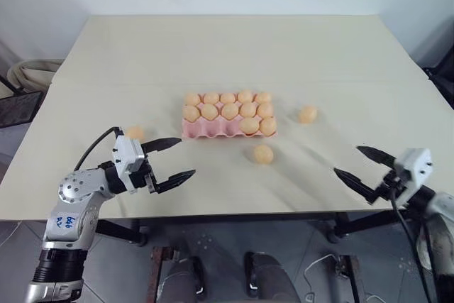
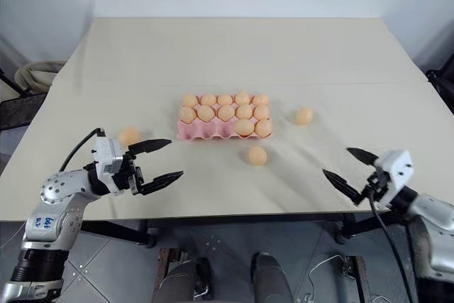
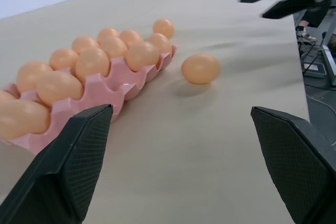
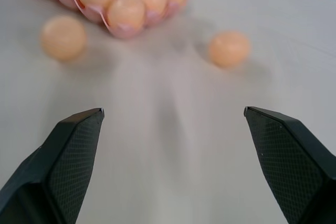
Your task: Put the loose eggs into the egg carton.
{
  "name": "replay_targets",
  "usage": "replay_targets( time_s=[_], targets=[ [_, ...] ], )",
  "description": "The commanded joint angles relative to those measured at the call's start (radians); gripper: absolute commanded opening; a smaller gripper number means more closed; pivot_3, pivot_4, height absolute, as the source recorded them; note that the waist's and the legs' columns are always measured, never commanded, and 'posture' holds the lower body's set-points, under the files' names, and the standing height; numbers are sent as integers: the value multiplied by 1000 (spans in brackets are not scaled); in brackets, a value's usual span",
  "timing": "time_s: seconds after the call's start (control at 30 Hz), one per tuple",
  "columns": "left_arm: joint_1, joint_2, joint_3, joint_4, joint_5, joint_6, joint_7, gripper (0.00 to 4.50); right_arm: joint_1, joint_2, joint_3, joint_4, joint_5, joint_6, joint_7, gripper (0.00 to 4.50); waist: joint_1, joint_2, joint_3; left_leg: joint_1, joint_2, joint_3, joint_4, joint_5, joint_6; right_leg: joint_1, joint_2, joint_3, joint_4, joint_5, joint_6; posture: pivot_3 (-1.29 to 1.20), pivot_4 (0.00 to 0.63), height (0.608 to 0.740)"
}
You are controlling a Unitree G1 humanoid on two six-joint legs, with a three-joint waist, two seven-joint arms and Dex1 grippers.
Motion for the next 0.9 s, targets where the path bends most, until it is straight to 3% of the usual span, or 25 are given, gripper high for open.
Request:
replay_targets(
  time_s=[0.03, 0.33, 0.57, 0.9],
  targets=[
    [-26, -3, 5, 16, -3, -29, -19, 4500, 39, 2, -32, -36, 19, -65, 2, 4470, -1, 0, 0, 0, 0, 0, 0, 0, 0, 0, 0, 0, 0, 0, 0, 0, 150, 740],
    [-17, 14, 19, 11, -4, -11, -24, 4500, -20, -9, 45, -63, 60, -1, 8, 4470, 0, 0, 0, 0, -1, 0, 1, 0, 0, 1, -1, 0, 0, -1, -3, 0, 150, 740],
    [76, 60, 98, -44, -17, -33, -33, 4500, -180, -51, 276, -235, 141, 306, 33, 4470, -16, 0, 0, 0, 0, -1, 1, 0, 1, 0, -1, 0, 2, -1, -2, 0, 150, 740],
    [195, 75, 162, -124, -43, -8, -5, 4500, -444, 68, 590, -165, -37, 403, -72, 4470, -19, 0, 0, -2, 0, -1, 0, 0, 0, -2, -3, -1, 2, -4, -8, 0, 150, 740]
  ],
)
